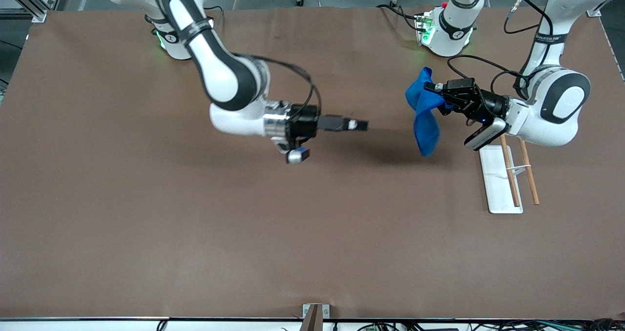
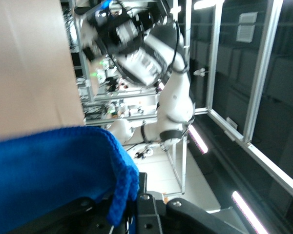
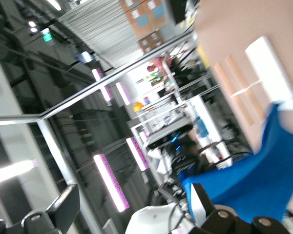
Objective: Right arm passes towel to left arm to hang
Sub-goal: 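Carry the towel toward the dowel rack while the right gripper retracts, then lower the towel over the wooden dowels with the left gripper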
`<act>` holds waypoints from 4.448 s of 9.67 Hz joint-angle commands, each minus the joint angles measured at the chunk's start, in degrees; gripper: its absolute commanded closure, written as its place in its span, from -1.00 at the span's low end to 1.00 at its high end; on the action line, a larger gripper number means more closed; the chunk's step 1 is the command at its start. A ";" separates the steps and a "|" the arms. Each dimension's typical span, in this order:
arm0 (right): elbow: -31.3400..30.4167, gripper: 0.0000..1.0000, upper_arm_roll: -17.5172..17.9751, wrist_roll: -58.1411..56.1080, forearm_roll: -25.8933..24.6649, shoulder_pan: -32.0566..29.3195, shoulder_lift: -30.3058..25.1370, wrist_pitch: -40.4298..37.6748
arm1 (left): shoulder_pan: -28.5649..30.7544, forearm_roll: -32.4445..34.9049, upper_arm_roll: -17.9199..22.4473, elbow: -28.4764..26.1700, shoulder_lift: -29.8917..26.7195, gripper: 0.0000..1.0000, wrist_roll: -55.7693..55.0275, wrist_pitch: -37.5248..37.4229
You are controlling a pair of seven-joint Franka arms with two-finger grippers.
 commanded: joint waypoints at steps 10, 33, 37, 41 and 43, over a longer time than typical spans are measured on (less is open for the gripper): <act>-3.32 -1.00 -18.22 5.17 -76.28 -6.97 -3.22 5.75 | -0.53 37.24 6.34 28.82 3.01 0.99 -20.45 -3.04; 3.97 -1.00 2.77 22.51 -119.42 -43.27 -31.54 -36.55 | -2.91 69.53 25.75 46.06 24.00 0.98 5.63 7.58; 4.50 -1.00 2.68 22.51 -119.41 -43.27 -31.37 -36.46 | -3.00 69.44 26.91 47.31 28.76 0.98 6.69 16.63; 4.77 -1.00 2.68 22.43 -119.33 -43.18 -31.36 -36.99 | -2.38 69.44 26.91 47.31 30.60 0.98 5.82 21.21; 4.76 -1.00 2.77 22.51 -119.33 -43.18 -31.28 -36.72 | -2.38 67.70 26.65 47.22 30.26 0.38 2.33 22.01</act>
